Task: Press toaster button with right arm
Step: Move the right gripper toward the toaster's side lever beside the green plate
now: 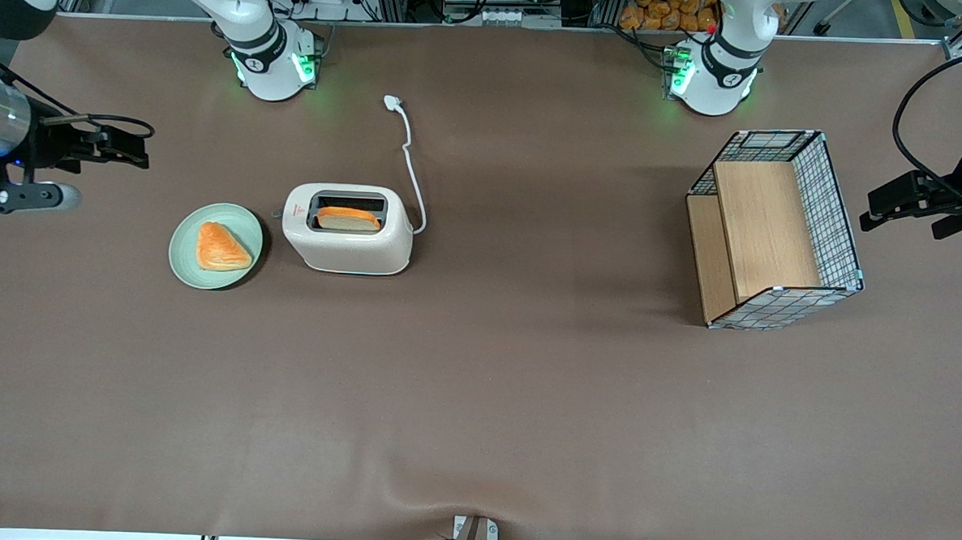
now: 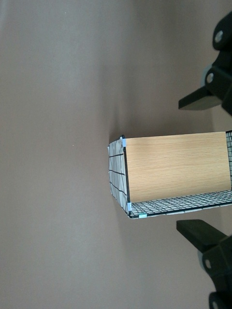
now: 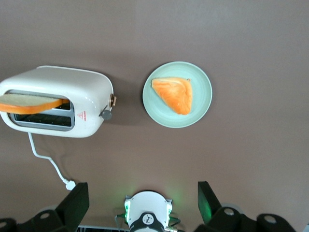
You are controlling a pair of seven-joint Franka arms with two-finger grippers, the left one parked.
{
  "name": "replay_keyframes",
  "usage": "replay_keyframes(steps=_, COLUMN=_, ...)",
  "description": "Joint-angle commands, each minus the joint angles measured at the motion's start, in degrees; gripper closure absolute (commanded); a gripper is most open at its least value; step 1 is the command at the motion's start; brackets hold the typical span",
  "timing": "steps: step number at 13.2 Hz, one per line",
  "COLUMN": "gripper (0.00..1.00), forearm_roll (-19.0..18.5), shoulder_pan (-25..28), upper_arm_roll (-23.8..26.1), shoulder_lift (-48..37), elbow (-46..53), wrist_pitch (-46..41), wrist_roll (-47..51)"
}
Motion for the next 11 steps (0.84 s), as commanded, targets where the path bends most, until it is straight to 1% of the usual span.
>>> replay_keyframes(steps=1, gripper=0.08, forearm_roll=0.4, shoulder_pan=-0.3, upper_arm_roll=-0.3, shoulder_lift=-1.4, elbow=-3.7, wrist_pitch=-0.5, wrist_roll=0.6)
replay_keyframes(steps=2, gripper=0.15, forearm_roll=0.6, shoulder_pan=-0.6, upper_arm_roll=-0.4, shoulder_lift=-1.5, elbow=-5.1, wrist_pitch=-0.5, wrist_roll=0.1)
replay_keyframes(steps=4, gripper=0.16, forearm_roll=4.1, shoulder_pan=-2.3, upper_arm_roll=-0.5, shoulder_lift=-2.0, elbow=-7.3, wrist_pitch=-1.8, wrist_roll=-0.2)
replay_keyframes(steps=5, gripper=0.17, forearm_roll=5.1, shoulder_pan=-2.4, upper_arm_roll=-0.5, shoulder_lift=-1.8, elbow=-8.6, wrist_pitch=-1.5, wrist_roll=-0.3)
replay_keyframes(steps=6, gripper=0.20, forearm_roll=6.0, shoulder_pan=-2.3, upper_arm_roll=-0.5, shoulder_lift=-1.5, elbow=-9.6, wrist_pitch=-0.7, wrist_roll=-0.3)
replay_keyframes(steps=7, gripper=0.20, forearm_roll=7.5, shoulder_pan=-2.2, upper_arm_roll=-0.5, shoulder_lift=-1.4, elbow=-10.9, wrist_pitch=1.0, wrist_roll=-0.3)
replay_keyframes(steps=9, gripper=0.20, forearm_roll=8.1, shoulder_pan=0.0, upper_arm_roll=-0.4, shoulder_lift=-1.2, elbow=-11.6, wrist_pitch=2.7, wrist_roll=-0.3)
replay_keyframes(steps=11, gripper=0.19, forearm_roll=8.1, shoulder_pan=0.9, upper_arm_roll=-0.4, shoulder_lift=-0.9, elbow=-15.1, wrist_pitch=7.7, wrist_roll=-0.3)
